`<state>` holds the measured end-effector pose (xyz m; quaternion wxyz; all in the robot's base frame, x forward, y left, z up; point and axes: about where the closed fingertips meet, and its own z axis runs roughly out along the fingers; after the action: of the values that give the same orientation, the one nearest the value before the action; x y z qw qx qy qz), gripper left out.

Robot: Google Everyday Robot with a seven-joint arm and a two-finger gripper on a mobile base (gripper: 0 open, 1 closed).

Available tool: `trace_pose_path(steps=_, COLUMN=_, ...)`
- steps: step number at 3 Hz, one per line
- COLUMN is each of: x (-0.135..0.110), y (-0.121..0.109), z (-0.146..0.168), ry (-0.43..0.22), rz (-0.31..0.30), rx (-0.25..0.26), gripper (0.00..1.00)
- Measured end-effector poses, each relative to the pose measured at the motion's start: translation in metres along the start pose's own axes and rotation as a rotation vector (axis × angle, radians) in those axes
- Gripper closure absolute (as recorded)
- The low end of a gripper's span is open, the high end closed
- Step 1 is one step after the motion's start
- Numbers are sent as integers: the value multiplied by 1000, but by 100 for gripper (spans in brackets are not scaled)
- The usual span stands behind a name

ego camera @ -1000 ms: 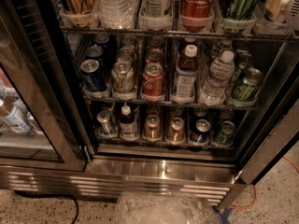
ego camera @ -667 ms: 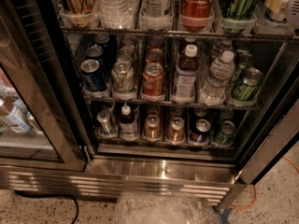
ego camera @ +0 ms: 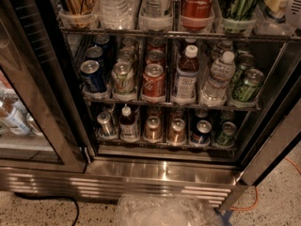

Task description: Pick redbull can from top shelf of fridge

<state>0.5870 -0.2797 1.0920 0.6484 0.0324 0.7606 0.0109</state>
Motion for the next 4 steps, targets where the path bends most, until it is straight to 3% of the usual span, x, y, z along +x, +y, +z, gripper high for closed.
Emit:
trace_pose_path(steps=3, x=-4, y=20, z=-10, ry=-5, rz=-32, rx=-41, gripper=100)
trace_pose_path(steps=4, x=-8, y=49, z=-21, ry=-8, rz=-65, rx=-100, gripper=100)
